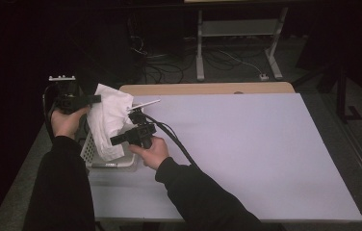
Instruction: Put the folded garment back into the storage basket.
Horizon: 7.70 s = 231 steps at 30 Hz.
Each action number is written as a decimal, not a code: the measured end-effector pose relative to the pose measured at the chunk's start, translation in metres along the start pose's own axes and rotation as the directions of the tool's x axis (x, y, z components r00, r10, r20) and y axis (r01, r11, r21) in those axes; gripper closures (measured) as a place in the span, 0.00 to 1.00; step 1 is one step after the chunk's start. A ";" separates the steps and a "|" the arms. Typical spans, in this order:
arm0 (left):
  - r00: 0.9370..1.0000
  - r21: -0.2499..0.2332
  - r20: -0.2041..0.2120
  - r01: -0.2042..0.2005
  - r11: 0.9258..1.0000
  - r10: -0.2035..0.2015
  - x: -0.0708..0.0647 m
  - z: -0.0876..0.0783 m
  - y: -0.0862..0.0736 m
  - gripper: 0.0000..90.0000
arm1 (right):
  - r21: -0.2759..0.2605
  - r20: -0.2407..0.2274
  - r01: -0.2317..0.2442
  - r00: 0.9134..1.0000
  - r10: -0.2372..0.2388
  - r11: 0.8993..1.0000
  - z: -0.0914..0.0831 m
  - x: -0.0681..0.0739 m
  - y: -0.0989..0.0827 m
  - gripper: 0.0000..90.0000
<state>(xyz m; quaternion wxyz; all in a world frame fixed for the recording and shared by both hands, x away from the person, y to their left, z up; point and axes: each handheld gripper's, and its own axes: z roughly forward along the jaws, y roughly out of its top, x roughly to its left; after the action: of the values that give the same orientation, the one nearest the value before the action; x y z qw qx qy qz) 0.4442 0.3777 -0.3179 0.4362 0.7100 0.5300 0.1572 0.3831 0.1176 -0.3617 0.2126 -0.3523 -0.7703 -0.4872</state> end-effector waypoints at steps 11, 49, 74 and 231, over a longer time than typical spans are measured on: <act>1.000 0.019 -0.023 0.001 1.000 -0.001 0.006 0.008 -0.011 0.89 | 0.014 0.019 -0.030 0.999 0.030 0.999 0.014 -0.015 -0.007 0.91; 1.000 0.101 -0.002 0.024 0.995 -0.024 0.002 0.041 -0.033 0.74 | 0.131 0.139 0.009 0.990 -0.028 0.991 0.022 -0.007 -0.010 0.53; 1.000 0.012 -0.006 -0.002 1.000 0.002 -0.044 0.015 -0.029 0.00 | 0.102 0.202 0.186 0.958 -0.203 0.977 -0.056 -0.006 0.000 0.00; 0.982 -0.180 0.091 -0.146 0.973 0.164 -0.122 -0.038 -0.166 0.00 | -0.182 0.517 0.230 0.849 -0.107 0.956 -0.348 -0.098 -0.179 0.00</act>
<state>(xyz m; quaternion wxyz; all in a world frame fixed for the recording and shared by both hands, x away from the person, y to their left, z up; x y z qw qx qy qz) 0.2680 0.2959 -0.3975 0.5099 0.7161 0.4336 0.1982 0.3082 -0.2780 -0.3839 -0.0822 -0.4200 -0.7633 -0.4840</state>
